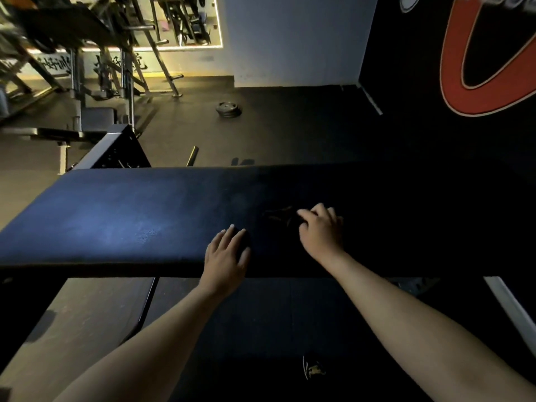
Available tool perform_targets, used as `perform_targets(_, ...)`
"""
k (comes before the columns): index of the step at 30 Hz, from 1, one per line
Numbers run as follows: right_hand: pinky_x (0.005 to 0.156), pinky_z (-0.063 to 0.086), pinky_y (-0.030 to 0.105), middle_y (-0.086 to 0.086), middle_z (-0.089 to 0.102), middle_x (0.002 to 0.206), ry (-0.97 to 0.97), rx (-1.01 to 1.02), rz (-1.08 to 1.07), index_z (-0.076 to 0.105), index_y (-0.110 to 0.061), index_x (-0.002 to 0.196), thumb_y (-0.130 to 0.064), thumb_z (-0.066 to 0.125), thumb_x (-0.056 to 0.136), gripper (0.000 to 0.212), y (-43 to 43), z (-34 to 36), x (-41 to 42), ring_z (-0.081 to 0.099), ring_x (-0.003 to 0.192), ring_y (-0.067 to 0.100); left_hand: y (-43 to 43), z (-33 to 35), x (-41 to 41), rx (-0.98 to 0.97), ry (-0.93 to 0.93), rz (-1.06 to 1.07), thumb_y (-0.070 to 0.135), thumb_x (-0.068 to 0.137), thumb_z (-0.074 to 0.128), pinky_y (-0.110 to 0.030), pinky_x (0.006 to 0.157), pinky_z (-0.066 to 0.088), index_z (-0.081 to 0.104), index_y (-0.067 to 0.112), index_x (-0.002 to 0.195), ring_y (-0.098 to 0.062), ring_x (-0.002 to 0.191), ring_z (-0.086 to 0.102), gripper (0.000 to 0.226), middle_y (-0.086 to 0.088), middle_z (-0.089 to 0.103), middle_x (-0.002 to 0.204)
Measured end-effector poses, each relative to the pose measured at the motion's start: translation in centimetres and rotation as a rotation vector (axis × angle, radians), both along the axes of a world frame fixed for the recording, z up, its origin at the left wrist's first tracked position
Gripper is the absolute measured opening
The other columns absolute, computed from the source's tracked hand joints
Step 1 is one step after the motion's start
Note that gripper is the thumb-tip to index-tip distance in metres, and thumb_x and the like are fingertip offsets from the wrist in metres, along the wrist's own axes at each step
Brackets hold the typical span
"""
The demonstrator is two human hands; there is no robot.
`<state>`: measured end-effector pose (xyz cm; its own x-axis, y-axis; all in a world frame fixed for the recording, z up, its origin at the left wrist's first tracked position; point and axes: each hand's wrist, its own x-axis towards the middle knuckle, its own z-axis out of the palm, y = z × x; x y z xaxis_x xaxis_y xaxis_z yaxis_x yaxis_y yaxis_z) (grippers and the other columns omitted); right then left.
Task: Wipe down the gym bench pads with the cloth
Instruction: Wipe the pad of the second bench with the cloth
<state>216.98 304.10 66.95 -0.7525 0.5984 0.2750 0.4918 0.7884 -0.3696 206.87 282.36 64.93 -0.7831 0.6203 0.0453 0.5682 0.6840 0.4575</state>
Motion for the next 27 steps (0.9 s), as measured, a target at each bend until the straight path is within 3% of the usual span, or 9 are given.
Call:
perform_targets(3,0.091,0.034,0.043,0.004,0.058,0.111,0.016,-0.003,-0.096,0.066,-0.028,0.122,-0.023,0.052,0.090,0.035,-2.4,-0.1,0.3,0.050,0.105,0.030,-0.7,-0.4,0.4,-0.040,0.003,-0.016,0.057,0.098,0.033,-0.038,0.124,0.007,0.031,0.029,0.156,-0.022,0.155,0.007,0.065,0.000,0.018,0.167)
perform_targets(5,0.087,0.038,0.044,0.005,0.061,0.105,0.047,0.012,-0.030,0.067,-0.026,0.117,-0.022,0.056,0.085,0.033,-6.2,-0.4,0.3,0.054,0.099,0.032,-0.7,-0.3,0.5,-0.062,-0.017,-0.022,0.049,0.104,0.040,-0.039,0.125,0.005,0.025,0.030,0.158,-0.021,0.155,0.002,0.060,0.001,0.011,0.168)
perform_targets(9,0.077,0.046,0.040,0.004,0.060,0.100,0.111,0.042,0.160,0.068,-0.025,0.111,-0.018,0.061,0.083,0.029,-12.2,-1.3,0.5,0.055,0.091,0.027,-0.9,0.2,0.8,-0.098,-0.042,-0.052,0.044,0.105,0.036,-0.038,0.125,-0.002,0.015,0.028,0.160,-0.017,0.155,-0.006,0.061,0.001,0.002,0.169)
perform_targets(13,0.071,0.053,0.038,0.006,0.058,0.105,0.131,0.080,0.255,0.066,-0.022,0.117,-0.008,0.068,0.079,0.040,-10.9,-1.5,2.0,0.055,0.092,0.028,-0.8,0.4,1.1,-0.110,-0.050,-0.039,0.043,0.106,0.032,-0.038,0.125,-0.004,0.012,0.031,0.161,-0.015,0.155,-0.008,0.060,0.002,-0.001,0.169)
perform_targets(19,0.067,0.046,0.033,0.006,0.056,0.106,0.116,0.054,-0.038,0.069,-0.019,0.113,-0.002,0.062,0.084,0.035,-3.2,-2.0,6.9,0.053,0.093,0.028,-0.3,0.5,1.5,-0.114,-0.046,0.002,0.043,0.105,0.034,-0.039,0.125,-0.004,0.015,0.032,0.160,-0.016,0.155,-0.006,0.059,0.002,0.001,0.169)
perform_targets(23,0.068,0.051,0.037,0.008,0.058,0.108,0.177,0.027,-0.132,0.070,-0.015,0.113,0.001,0.066,0.082,0.036,-4.5,-2.1,7.0,0.056,0.092,0.031,0.1,0.6,1.6,-0.123,-0.047,0.013,0.042,0.104,0.036,-0.039,0.125,-0.002,0.016,0.031,0.160,-0.018,0.155,-0.004,0.060,0.000,0.002,0.169)
perform_targets(27,0.078,0.053,0.039,0.008,0.058,0.111,0.183,-0.047,0.165,0.064,-0.020,0.122,-0.005,0.068,0.081,0.044,-9.3,-2.5,3.8,0.055,0.098,0.029,0.1,0.8,1.9,-0.136,-0.052,0.024,0.041,0.104,0.036,-0.040,0.124,-0.001,0.015,0.031,0.160,-0.019,0.155,-0.004,0.061,-0.001,0.002,0.169)
